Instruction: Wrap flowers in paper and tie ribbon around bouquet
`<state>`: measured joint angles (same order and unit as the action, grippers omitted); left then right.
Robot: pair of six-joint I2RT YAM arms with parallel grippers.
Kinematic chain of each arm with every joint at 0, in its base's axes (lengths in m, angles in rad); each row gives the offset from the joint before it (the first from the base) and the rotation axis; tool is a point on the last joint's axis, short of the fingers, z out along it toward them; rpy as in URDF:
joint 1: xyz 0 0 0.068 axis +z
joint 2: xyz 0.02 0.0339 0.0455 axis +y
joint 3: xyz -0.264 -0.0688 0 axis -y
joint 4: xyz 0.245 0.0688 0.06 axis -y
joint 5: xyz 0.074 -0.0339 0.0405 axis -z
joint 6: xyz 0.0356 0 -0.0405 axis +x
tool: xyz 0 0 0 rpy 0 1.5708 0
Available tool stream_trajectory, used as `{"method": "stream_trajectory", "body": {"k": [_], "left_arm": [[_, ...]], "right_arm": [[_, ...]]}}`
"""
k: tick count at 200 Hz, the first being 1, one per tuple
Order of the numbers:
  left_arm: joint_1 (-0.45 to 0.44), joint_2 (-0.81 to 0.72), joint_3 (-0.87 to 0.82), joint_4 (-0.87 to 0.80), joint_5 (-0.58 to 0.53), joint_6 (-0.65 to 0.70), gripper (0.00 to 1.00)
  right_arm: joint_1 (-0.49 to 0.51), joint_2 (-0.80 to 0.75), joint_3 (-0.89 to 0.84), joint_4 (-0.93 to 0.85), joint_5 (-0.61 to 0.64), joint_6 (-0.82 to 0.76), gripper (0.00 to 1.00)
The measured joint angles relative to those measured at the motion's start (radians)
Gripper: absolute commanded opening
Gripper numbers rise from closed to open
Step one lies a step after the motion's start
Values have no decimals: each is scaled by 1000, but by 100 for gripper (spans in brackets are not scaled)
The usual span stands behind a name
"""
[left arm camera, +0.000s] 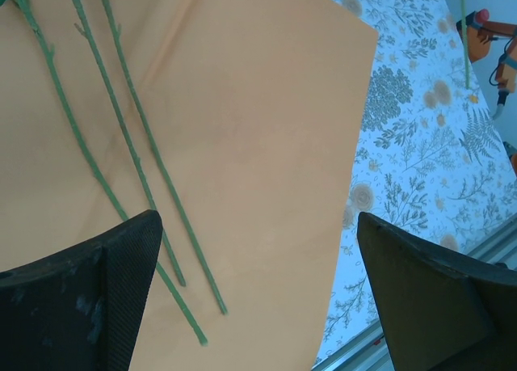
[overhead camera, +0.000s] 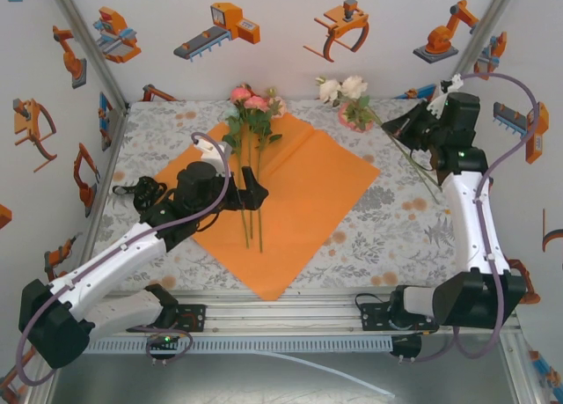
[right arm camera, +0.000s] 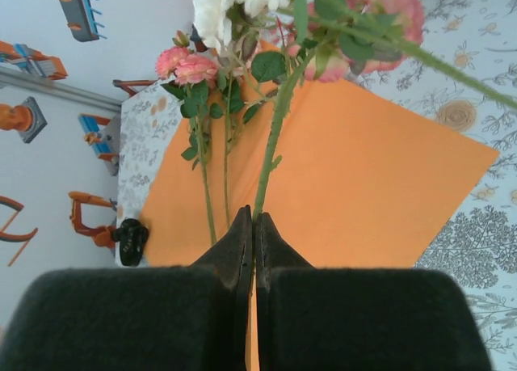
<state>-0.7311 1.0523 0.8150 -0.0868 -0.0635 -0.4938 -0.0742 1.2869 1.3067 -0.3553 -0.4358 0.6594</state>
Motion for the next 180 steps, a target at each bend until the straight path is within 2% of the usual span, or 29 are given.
{"method": "stream_trajectory", "body": {"k": [43, 68, 107, 138, 157, 180], "left_arm": [[1, 2, 0, -11, 0, -14, 99], [8, 2, 0, -16, -6, -15, 99], [13, 2, 0, -16, -8, -23, 100], [13, 2, -2, -14, -16, -31, 100], [17, 0, -4, -20, -29, -34, 100], [24, -4, -3, -41, -50, -40, 100]], "right_arm": [[-10, 16, -147, 60, -4, 124, 0], [9, 36, -116, 51, -39, 156, 0], [26, -14, 9, 47, -48, 183, 0], [55, -44, 45, 80, -45, 188, 0], [87, -21, 72, 54, 2, 137, 0], [92, 53, 83, 11, 134, 53, 0]]}}
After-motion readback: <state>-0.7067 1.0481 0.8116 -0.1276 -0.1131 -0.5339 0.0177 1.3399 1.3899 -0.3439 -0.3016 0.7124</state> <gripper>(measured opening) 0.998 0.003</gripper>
